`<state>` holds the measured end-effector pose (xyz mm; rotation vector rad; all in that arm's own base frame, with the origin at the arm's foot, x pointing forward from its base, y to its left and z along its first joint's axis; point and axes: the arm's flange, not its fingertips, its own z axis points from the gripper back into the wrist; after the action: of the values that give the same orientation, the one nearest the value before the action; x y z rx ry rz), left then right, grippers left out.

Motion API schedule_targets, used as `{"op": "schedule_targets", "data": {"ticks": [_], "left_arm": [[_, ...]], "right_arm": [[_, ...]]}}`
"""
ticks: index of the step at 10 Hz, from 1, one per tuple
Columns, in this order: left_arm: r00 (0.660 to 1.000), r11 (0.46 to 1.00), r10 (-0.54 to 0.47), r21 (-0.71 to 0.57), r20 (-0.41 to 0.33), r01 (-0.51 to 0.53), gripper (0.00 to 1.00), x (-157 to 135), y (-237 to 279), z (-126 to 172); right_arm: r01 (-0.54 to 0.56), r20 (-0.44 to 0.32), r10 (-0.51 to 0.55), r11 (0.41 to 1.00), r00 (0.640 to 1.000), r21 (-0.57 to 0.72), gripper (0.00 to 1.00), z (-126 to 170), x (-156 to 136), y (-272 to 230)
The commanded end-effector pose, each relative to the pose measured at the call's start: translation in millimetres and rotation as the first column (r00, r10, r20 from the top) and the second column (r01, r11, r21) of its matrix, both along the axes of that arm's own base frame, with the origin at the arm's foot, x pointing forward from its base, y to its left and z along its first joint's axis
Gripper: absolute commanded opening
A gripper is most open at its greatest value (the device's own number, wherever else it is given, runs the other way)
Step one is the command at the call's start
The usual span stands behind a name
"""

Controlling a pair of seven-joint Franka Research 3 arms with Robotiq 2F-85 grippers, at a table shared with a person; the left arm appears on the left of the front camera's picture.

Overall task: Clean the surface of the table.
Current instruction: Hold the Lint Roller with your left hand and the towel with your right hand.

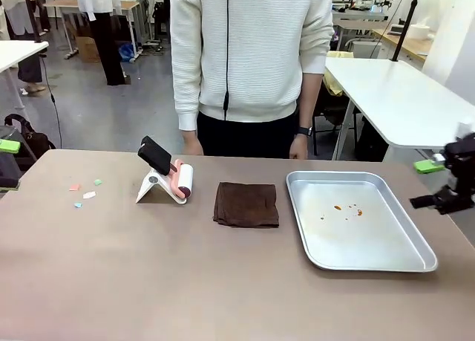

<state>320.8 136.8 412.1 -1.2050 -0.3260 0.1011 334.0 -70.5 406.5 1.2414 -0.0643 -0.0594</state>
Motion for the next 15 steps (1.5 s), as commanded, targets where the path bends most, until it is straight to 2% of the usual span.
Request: {"op": "schedule_targets", "data": {"ticks": [1, 3, 6, 7, 8, 14, 15], "left_arm": [[0.995, 0.991, 0.077, -0.112, 0.062, -0.069, 1.00, -50, -34, -29], [0.989, 0.984, 0.146, -0.106, -0.007, -0.146, 1.00, -64, -62, -37], [0.976, 0.971, 0.205, -0.109, -0.069, -0.212, 1.00, -67, -91, -40], [0.966, 0.966, 0.250, -0.058, -0.061, -0.254, 1.00, -68, -101, -36], [0.988, 0.983, 0.147, -0.106, -0.049, -0.151, 1.00, 20, 3, -16], [0.985, 0.981, 0.160, -0.101, -0.063, -0.165, 1.00, 23, 0, -14], [0.991, 0.989, 0.128, -0.074, -0.026, -0.130, 1.00, 35, 40, -26]], "right_arm": [[0.231, -0.040, -0.229, 0.971, 0.973, 0.068, 1.00, -44, -52, -31], [0.380, -0.063, -0.375, 0.917, 0.925, 0.121, 1.00, -63, -49, -66], [0.472, -0.099, -0.463, 0.876, 0.881, 0.102, 1.00, -72, -43, -82], [0.505, -0.010, -0.507, 0.858, 0.862, 0.092, 1.00, -70, -44, -80], [0.447, -0.139, -0.432, 0.889, 0.891, 0.101, 1.00, -68, -25, -121], [0.455, -0.124, -0.442, 0.885, 0.888, 0.101, 1.00, -71, -22, -120], [0.451, -0.109, -0.444, 0.891, 0.889, 0.048, 1.00, -69, -21, -113]]}}
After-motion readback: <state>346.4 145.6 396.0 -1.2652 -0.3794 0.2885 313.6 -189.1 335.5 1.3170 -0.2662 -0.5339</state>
